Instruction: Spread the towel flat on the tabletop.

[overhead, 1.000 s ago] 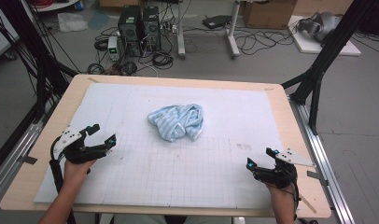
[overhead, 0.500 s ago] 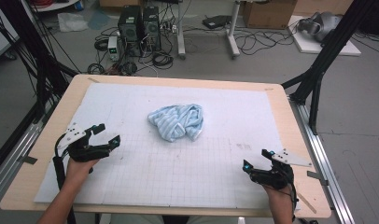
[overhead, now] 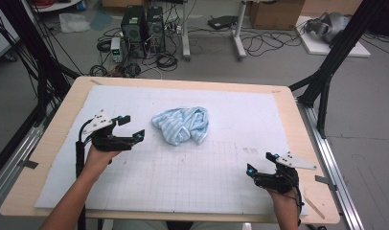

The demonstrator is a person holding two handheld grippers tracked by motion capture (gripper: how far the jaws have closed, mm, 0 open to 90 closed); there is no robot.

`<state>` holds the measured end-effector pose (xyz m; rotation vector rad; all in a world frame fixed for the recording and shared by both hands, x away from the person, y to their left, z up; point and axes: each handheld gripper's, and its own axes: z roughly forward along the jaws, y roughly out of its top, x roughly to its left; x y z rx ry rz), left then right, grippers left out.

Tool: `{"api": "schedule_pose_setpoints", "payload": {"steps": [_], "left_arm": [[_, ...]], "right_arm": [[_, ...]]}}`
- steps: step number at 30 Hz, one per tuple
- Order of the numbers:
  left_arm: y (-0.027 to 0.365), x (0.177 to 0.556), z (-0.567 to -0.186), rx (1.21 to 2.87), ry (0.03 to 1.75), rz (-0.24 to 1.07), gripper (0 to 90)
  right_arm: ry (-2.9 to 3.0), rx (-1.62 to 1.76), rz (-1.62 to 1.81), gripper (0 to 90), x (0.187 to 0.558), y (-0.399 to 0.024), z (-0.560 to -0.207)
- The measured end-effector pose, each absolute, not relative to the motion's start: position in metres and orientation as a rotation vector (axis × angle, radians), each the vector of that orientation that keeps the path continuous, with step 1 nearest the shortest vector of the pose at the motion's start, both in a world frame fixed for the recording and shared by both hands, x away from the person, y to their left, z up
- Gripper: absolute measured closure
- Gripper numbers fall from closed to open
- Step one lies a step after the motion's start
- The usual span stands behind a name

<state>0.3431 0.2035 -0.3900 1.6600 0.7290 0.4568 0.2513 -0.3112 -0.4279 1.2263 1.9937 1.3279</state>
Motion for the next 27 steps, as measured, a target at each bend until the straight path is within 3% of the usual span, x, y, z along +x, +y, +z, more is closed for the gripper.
{"api": "schedule_pose_setpoints", "payload": {"steps": [15, 23, 25, 27], "left_arm": [[0.138, 0.383, -0.401, 1.816, 0.733, 0.385, 18.0], [0.100, 0.396, -0.410, 1.954, 0.757, 0.422, 19.6], [0.091, 0.400, -0.417, 2.001, 0.791, 0.421, 28.2], [0.087, 0.402, -0.423, 2.035, 0.811, 0.397, 46.3]], "right_arm": [[2.001, 1.233, 1.319, 10.0, 0.252, -0.312, -0.429], [2.011, 1.230, 1.318, 10.0, 0.253, -0.309, -0.430], [2.013, 1.223, 1.319, 10.0, 0.253, -0.309, -0.430], [2.010, 1.230, 1.320, 10.0, 0.252, -0.310, -0.430]]}}
